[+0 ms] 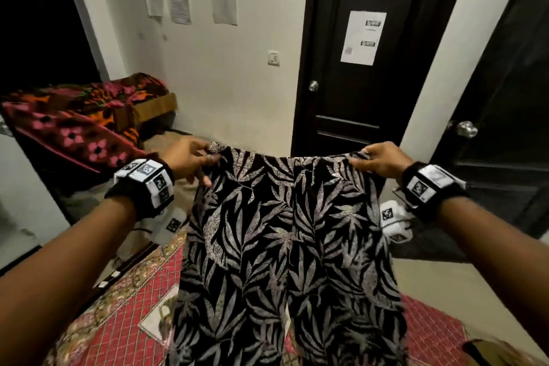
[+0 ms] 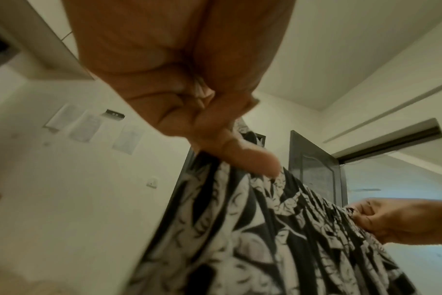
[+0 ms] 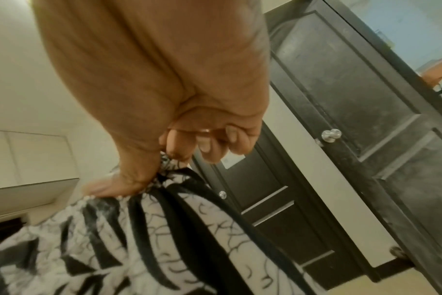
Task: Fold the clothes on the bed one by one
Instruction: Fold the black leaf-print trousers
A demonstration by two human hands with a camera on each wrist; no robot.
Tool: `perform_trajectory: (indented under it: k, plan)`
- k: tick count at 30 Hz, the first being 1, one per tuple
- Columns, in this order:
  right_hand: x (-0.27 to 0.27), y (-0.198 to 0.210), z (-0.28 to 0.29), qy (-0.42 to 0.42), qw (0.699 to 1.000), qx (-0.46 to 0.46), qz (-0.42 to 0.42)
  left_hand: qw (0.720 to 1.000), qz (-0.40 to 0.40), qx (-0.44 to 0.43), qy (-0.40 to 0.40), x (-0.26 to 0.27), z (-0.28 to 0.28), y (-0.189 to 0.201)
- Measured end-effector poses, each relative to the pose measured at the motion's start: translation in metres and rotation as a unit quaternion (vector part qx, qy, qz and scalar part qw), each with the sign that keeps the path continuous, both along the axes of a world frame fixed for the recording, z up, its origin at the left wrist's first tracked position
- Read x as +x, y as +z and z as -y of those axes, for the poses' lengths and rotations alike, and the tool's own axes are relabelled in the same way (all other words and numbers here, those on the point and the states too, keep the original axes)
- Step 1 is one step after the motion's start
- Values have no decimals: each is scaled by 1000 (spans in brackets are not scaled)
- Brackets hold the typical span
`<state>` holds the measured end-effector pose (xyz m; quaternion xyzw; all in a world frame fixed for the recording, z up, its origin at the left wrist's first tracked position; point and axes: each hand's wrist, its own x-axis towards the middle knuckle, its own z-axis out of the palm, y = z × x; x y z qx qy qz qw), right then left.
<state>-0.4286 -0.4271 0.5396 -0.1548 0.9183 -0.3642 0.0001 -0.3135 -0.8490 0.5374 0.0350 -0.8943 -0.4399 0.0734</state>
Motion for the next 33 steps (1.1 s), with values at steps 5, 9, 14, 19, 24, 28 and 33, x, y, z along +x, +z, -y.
perform_trajectory:
  k: [5,9,14,19,24,28,33]
  plan:
    - [-49,13,26,-114,989,-95,-28,998,3,23,54,-84,20,14]
    - [-50,69,32,-146,952,-260,-69,989,-129,-5,71,-105,26,69]
    - [-12,107,18,-109,934,-271,-204,968,-249,14,42,-78,35,104]
    - [76,59,10,-60,930,-193,-306,957,-287,-24,29,-2,22,53]
    - [165,-86,1,-98,930,-178,-307,972,-230,45,13,75,11,-83]
    - [234,-223,-11,-152,957,-145,-202,986,-137,75,53,135,-8,-221]
    - [302,-398,-30,-153,983,-49,-83,991,41,74,103,207,-31,-413]
